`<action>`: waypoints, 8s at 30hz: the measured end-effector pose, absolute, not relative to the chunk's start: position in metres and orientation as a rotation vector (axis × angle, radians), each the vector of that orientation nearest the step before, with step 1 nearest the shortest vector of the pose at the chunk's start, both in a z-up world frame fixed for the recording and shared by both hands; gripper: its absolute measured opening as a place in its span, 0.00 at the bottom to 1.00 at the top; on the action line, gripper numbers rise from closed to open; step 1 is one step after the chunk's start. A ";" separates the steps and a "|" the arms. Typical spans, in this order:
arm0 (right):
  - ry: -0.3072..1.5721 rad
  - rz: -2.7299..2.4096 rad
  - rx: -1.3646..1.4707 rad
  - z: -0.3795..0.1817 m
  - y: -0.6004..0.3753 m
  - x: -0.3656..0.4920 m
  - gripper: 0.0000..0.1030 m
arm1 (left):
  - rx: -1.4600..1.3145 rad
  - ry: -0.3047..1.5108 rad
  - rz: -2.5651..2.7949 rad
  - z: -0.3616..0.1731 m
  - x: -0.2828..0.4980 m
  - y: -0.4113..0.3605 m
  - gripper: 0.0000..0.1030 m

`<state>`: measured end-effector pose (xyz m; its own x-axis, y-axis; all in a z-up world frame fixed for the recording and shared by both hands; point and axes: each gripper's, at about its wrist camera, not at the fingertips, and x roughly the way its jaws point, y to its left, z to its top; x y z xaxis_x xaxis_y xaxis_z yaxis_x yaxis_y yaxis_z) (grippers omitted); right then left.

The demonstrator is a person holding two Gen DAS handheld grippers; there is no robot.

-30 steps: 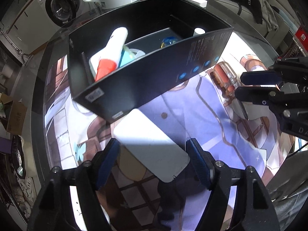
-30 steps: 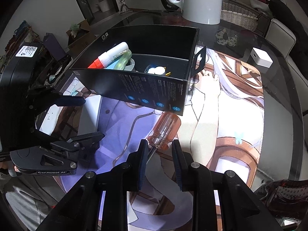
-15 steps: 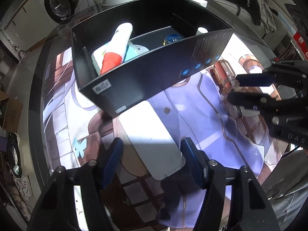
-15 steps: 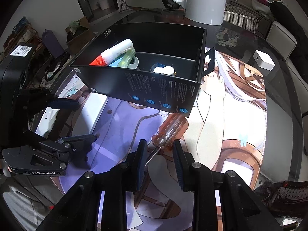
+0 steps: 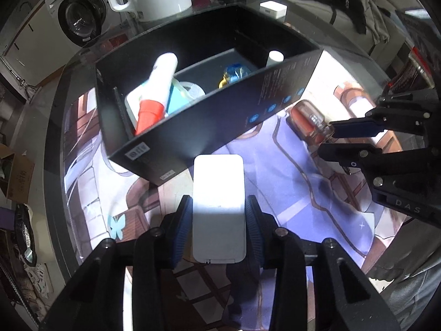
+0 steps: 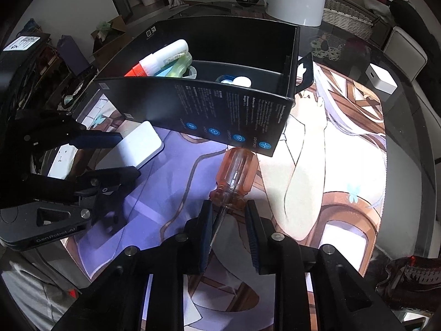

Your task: Organize rigid objects

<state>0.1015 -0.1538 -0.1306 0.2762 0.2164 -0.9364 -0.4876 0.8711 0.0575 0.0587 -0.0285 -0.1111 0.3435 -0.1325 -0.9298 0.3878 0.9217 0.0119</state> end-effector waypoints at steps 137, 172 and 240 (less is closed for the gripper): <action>0.659 0.405 -0.010 -0.006 -0.160 0.138 0.26 | 0.062 0.719 -0.178 -0.027 0.114 0.007 0.36; 1.001 0.450 -0.096 -0.081 -0.139 0.151 0.34 | 0.189 0.835 -0.236 -0.048 0.101 -0.003 0.64; 0.475 0.258 -0.026 -0.016 -0.184 0.019 0.90 | 0.078 0.409 -0.055 -0.017 -0.001 0.022 1.00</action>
<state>0.0194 -0.1837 -0.0159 0.8575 0.2400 -0.4551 -0.2519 0.9671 0.0353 -0.0007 0.0217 -0.0169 0.9162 -0.0375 -0.3989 0.0690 0.9955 0.0648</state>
